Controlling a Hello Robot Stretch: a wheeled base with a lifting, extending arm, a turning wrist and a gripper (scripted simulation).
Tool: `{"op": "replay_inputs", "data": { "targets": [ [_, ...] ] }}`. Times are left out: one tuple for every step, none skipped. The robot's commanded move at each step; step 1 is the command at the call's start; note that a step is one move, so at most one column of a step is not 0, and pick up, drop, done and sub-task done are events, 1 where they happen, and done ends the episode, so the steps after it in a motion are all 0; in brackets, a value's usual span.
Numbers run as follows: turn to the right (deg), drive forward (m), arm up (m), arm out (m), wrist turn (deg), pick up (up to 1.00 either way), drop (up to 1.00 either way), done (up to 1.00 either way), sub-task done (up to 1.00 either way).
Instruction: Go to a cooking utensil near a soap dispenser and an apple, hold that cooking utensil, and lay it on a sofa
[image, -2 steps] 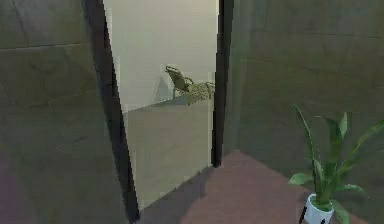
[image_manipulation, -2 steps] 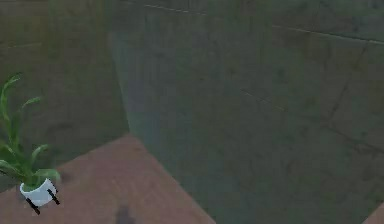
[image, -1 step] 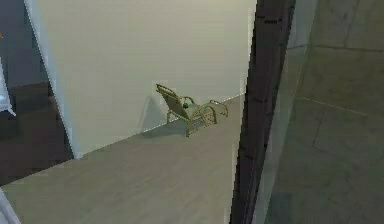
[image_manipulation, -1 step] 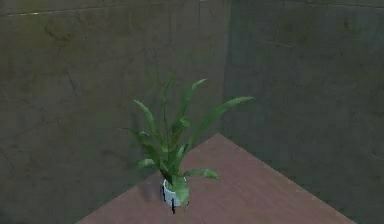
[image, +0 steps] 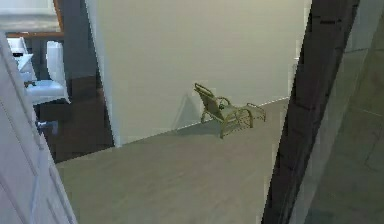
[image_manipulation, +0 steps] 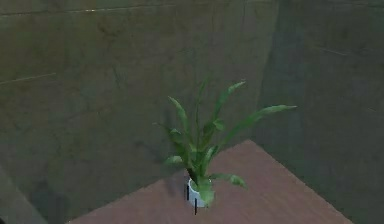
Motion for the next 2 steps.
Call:
{"op": "replay_inputs", "data": {
  "targets": [
    [0.0, 0.20, 0.00, 0.00, 0.0, 0.00, 0.00, 0.00, 0.00],
    [-24.0, 0.00, 0.00, 0.00, 0.0, 0.00, 0.00, 0.00, 0.00]
  ]
}}
